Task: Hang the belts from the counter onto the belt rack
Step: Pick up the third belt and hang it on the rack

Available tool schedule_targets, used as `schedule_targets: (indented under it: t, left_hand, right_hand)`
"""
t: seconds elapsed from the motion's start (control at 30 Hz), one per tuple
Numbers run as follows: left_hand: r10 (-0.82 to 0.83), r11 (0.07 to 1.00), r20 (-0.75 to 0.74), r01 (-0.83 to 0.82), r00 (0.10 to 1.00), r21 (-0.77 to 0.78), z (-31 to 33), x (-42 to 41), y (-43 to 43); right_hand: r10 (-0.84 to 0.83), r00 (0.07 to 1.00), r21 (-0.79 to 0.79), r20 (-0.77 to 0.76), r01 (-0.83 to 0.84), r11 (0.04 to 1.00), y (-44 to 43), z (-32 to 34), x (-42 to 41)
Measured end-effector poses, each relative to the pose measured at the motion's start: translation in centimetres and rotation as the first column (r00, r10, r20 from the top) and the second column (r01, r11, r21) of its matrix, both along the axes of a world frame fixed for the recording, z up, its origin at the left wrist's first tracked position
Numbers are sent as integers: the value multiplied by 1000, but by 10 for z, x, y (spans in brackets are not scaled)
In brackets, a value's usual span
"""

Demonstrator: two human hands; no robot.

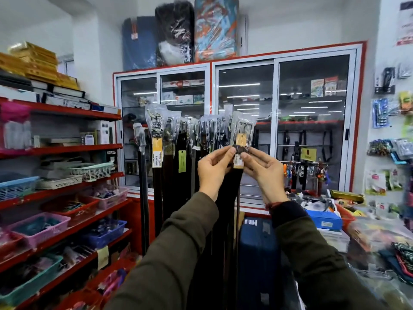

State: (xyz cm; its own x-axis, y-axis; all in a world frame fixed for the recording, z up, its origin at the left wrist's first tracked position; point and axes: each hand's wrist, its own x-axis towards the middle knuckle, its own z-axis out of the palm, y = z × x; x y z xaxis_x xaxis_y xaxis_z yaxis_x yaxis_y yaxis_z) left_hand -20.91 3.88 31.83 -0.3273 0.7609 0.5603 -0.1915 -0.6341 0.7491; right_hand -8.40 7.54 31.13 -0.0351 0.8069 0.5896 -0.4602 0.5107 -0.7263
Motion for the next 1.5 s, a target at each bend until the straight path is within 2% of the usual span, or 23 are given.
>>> schedule_targets:
  t: [0.13, 0.23, 0.67, 0.8, 0.87, 0.93, 0.97, 1.07, 1.13, 1.2, 1.33, 1.4, 1.5]
  left_hand:
    - [13, 1000, 24, -13, 1000, -15, 29, 1, 13]
    - [-3, 999, 37, 5, 999, -46, 41, -2, 23]
    - [-43, 988, 110, 58, 993, -145, 44, -9, 47]
    - [17, 991, 81, -6, 997, -132, 36, -14, 56]
    - [185, 980, -46, -188, 982, -72, 29, -15, 61]
    - [445, 895, -277, -429, 852, 118, 17, -19, 62]
    - [523, 852, -367, -466, 769, 238, 10, -21, 61]
    - [595, 803, -598, -420, 537, 423, -9, -31, 63]
    - [603, 790, -698, -412, 385, 455, -15, -39, 67]
    - [603, 778, -745, -415, 286, 471, -15, -46, 70]
    - [577, 775, -802, -413, 155, 478, -10, -54, 71]
    - [561, 784, -814, -410, 150, 466, -9, -54, 70]
    - [543, 803, -818, -402, 188, 441, -9, -52, 67]
  right_hand:
    - [-22, 999, 68, 37, 20, 997, 12, 30, -1]
    - [-47, 997, 56, 64, 43, 998, 22, 45, -2]
    - [-29, 990, -3, 137, 30, 1000, 67, 45, -11]
    - [-148, 959, 43, 241, 142, 989, 72, 35, -19]
    - [-226, 947, 129, 228, 201, 971, 68, 24, -22]
    - [-285, 938, 240, 200, 235, 942, 64, 8, -25]
    - [-310, 927, 297, 212, 241, 924, 63, 0, -26]
    - [-349, 879, 427, 325, 193, 883, 69, -24, -27]
    - [-324, 854, 447, 408, 123, 886, 74, -30, -29]
    - [-310, 821, 437, 479, 83, 896, 80, -30, -29]
    - [-329, 765, 434, 554, 71, 898, 88, -26, -29]
    - [-331, 760, 434, 559, 72, 898, 91, -27, -30]
    - [-340, 765, 430, 547, 91, 898, 91, -28, -31]
